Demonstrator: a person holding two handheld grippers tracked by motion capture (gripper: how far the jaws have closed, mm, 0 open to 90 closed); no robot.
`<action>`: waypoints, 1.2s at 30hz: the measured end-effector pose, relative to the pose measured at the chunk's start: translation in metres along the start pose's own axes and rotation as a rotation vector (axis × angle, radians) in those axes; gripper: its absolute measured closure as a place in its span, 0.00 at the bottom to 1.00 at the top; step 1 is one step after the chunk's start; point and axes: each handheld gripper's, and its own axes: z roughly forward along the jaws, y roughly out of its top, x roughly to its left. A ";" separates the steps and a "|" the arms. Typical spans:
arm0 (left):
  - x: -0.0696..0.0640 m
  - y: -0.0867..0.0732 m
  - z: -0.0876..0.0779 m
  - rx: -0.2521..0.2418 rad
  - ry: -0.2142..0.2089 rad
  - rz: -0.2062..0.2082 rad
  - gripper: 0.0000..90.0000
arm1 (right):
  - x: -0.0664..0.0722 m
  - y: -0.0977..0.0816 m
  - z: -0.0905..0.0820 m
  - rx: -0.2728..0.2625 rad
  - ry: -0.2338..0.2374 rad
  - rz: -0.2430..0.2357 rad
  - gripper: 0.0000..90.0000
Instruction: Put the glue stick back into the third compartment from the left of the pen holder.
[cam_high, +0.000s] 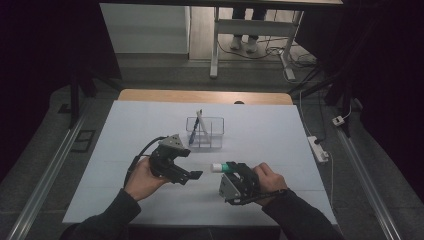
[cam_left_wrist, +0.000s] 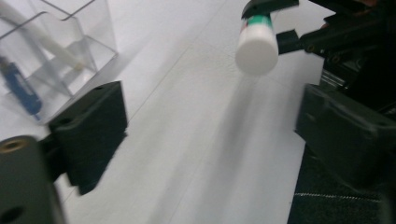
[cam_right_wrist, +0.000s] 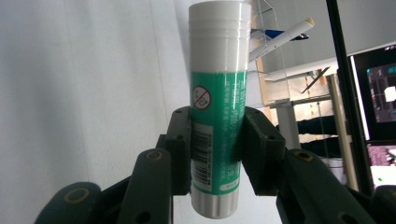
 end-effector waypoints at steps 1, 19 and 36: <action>0.000 -0.002 -0.002 0.001 0.007 0.001 0.08 | -0.001 -0.001 0.001 -0.012 0.004 0.016 0.74; -0.001 -0.068 -0.043 -0.034 0.139 -0.124 0.00 | -0.040 -0.008 0.013 -0.070 0.103 0.321 0.74; -0.007 -0.127 -0.087 -0.083 0.200 -0.256 0.00 | -0.089 -0.021 0.050 -0.192 0.197 0.743 0.74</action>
